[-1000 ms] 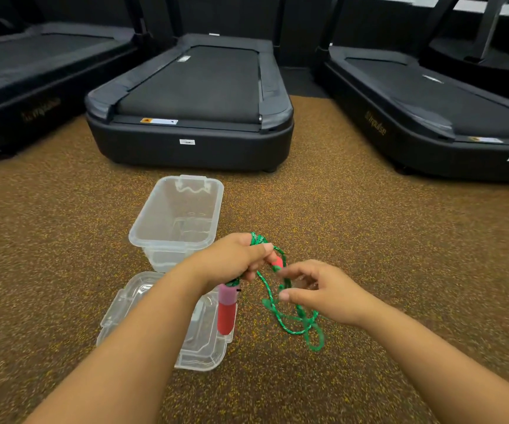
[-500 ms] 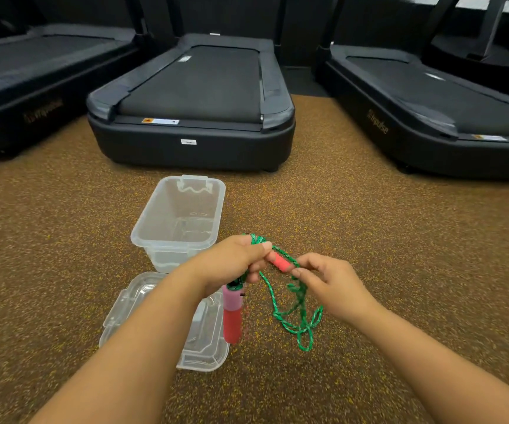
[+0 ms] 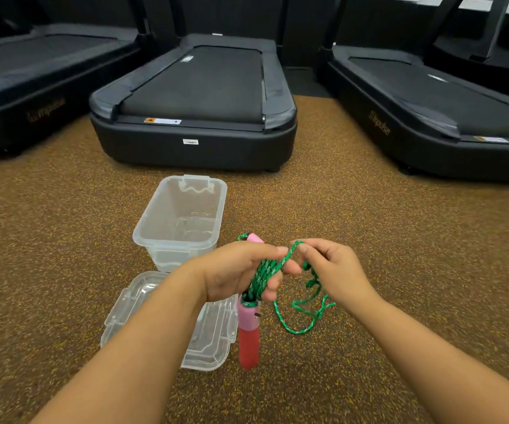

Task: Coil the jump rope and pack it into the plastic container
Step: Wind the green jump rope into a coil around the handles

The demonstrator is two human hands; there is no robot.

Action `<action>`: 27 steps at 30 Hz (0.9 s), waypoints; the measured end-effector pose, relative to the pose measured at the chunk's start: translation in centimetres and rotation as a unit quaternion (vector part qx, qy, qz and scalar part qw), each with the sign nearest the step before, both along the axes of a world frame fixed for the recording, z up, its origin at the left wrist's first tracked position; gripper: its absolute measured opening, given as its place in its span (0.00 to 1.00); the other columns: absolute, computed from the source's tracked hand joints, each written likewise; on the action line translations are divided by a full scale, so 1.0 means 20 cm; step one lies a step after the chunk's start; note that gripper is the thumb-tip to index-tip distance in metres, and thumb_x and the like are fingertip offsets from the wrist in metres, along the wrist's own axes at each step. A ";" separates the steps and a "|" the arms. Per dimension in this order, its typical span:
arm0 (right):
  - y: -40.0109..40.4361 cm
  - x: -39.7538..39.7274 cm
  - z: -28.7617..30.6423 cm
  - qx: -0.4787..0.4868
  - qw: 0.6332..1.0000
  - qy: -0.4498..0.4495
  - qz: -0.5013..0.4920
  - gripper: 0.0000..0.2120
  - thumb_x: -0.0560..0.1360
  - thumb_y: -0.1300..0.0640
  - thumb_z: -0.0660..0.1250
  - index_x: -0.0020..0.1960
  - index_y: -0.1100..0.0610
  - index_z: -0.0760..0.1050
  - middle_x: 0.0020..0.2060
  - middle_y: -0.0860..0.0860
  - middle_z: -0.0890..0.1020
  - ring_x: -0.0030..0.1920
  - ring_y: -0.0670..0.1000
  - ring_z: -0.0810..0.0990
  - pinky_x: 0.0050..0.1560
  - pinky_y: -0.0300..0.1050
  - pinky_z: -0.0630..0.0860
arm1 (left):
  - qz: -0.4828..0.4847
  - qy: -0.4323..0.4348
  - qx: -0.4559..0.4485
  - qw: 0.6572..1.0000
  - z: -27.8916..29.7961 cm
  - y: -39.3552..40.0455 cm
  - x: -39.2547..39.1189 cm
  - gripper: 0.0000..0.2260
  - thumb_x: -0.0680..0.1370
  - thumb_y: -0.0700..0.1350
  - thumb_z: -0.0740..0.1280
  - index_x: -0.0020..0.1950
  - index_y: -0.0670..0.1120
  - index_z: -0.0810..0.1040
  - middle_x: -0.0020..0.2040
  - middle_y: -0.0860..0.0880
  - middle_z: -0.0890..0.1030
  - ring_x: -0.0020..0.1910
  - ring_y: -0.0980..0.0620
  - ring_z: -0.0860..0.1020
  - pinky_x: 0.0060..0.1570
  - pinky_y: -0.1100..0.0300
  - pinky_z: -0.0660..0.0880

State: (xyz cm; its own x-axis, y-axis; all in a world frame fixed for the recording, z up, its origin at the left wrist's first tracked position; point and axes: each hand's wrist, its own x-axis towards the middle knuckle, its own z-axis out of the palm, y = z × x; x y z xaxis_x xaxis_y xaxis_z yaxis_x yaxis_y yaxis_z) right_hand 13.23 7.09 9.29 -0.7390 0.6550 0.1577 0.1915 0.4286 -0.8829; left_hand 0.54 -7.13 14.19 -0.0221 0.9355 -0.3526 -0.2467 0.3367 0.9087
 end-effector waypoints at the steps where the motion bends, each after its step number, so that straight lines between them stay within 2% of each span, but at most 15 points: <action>1: -0.02 0.00 -0.01 0.000 1.000 -0.012 0.012 0.11 0.76 0.54 0.66 0.40 0.40 0.80 0.32 0.41 0.82 0.34 0.40 0.76 0.40 0.41 0.73 | 0.007 -0.017 0.019 1.000 0.00 0.00 0.00 0.11 0.79 0.44 0.59 0.49 0.40 0.77 0.27 0.50 0.75 0.28 0.53 0.75 0.32 0.63 0.74; 4: -0.06 0.00 -0.03 0.015 0.997 -0.052 0.050 0.13 0.78 0.52 0.64 0.36 0.41 0.78 0.28 0.45 0.76 0.26 0.42 0.68 0.28 0.38 0.64 | 0.092 -0.091 0.076 0.989 0.00 0.01 0.01 0.07 0.78 0.40 0.62 0.50 0.38 0.75 0.29 0.49 0.78 0.27 0.53 0.77 0.29 0.64 0.76; 7: -0.10 0.00 -0.05 0.034 0.994 -0.066 0.075 0.12 0.78 0.54 0.63 0.37 0.48 0.76 0.29 0.49 0.74 0.28 0.44 0.66 0.30 0.41 0.63 | 0.221 -0.173 0.115 0.953 -0.01 0.04 0.00 0.05 0.78 0.40 0.61 0.49 0.41 0.76 0.32 0.47 0.82 0.26 0.54 0.79 0.28 0.64 0.77; 9: -0.11 0.00 -0.06 0.067 0.990 -0.089 0.091 0.10 0.78 0.52 0.63 0.39 0.53 0.75 0.29 0.48 0.73 0.29 0.45 0.66 0.32 0.44 0.64 | 0.275 -0.188 0.133 0.933 -0.02 0.05 -0.01 0.07 0.80 0.41 0.59 0.51 0.42 0.76 0.35 0.48 0.84 0.28 0.55 0.80 0.29 0.65 0.77; 11: -0.12 0.01 -0.07 0.112 0.981 -0.118 0.102 0.12 0.77 0.49 0.63 0.38 0.53 0.72 0.28 0.46 0.72 0.30 0.46 0.67 0.34 0.48 0.66 | 0.310 -0.184 0.143 0.922 -0.02 0.05 -0.03 0.09 0.81 0.42 0.58 0.56 0.42 0.76 0.38 0.49 0.85 0.30 0.57 0.81 0.31 0.66 0.77; 14: -0.14 0.02 -0.06 0.149 0.972 -0.133 0.128 0.13 0.75 0.43 0.61 0.38 0.50 0.69 0.29 0.48 0.73 0.31 0.49 0.71 0.36 0.51 0.70 | 0.349 -0.184 0.148 0.907 -0.02 0.05 -0.05 0.13 0.81 0.41 0.56 0.64 0.39 0.71 0.47 0.46 0.85 0.39 0.54 0.83 0.41 0.63 0.80; 17: -0.18 0.02 -0.04 0.178 0.963 -0.127 0.155 0.11 0.73 0.40 0.59 0.39 0.46 0.69 0.30 0.44 0.73 0.33 0.45 0.71 0.37 0.49 0.70 | 0.360 -0.170 0.131 0.908 -0.02 0.06 -0.06 0.18 0.83 0.45 0.52 0.70 0.39 0.66 0.59 0.42 0.80 0.55 0.49 0.80 0.55 0.59 0.75; 19: -0.19 0.02 -0.01 0.189 0.963 -0.106 0.161 0.09 0.74 0.42 0.60 0.38 0.44 0.68 0.31 0.41 0.72 0.34 0.44 0.71 0.37 0.46 0.69 | 0.358 -0.135 0.115 0.917 -0.02 0.07 -0.06 0.20 0.83 0.49 0.49 0.71 0.40 0.64 0.63 0.41 0.77 0.61 0.46 0.77 0.54 0.60 0.73; 20: -0.18 0.02 0.00 0.195 0.963 -0.096 0.158 0.09 0.75 0.43 0.60 0.38 0.44 0.68 0.31 0.41 0.73 0.35 0.43 0.71 0.38 0.46 0.69 | 0.357 -0.105 0.107 0.922 -0.02 0.07 -0.05 0.20 0.83 0.49 0.48 0.71 0.40 0.64 0.63 0.41 0.77 0.61 0.46 0.77 0.52 0.61 0.74; 23: -0.16 0.03 0.05 0.200 0.968 -0.066 0.138 0.07 0.74 0.44 0.61 0.38 0.45 0.71 0.33 0.41 0.76 0.37 0.43 0.74 0.39 0.47 0.72 | 0.339 0.026 0.083 0.937 -0.04 0.07 -0.04 0.20 0.83 0.50 0.49 0.69 0.41 0.67 0.56 0.43 0.81 0.51 0.51 0.81 0.47 0.64 0.78; 25: -0.15 0.03 0.07 0.179 0.976 -0.040 0.121 0.06 0.72 0.46 0.62 0.40 0.47 0.75 0.34 0.44 0.78 0.37 0.46 0.76 0.40 0.50 0.74 | 0.283 0.139 0.051 0.948 -0.04 0.06 -0.02 0.17 0.82 0.51 0.52 0.65 0.45 0.72 0.51 0.49 0.83 0.46 0.57 0.82 0.49 0.64 0.77; 27: -0.12 0.03 0.10 0.157 0.982 -0.015 0.100 0.05 0.71 0.48 0.63 0.40 0.47 0.76 0.34 0.44 0.80 0.37 0.46 0.77 0.39 0.50 0.75 | 0.215 0.213 0.022 0.953 -0.03 0.05 -0.01 0.14 0.80 0.52 0.58 0.57 0.45 0.77 0.47 0.49 0.84 0.44 0.56 0.82 0.51 0.62 0.76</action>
State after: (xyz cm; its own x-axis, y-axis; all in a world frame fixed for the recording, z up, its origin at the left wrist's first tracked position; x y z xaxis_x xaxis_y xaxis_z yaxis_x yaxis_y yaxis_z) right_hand 13.78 4.62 11.29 -0.8556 0.4184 0.3050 0.0995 0.7109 -0.6962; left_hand 0.42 -6.18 13.57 -0.5397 0.8212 -0.1856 0.0413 0.2460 0.9684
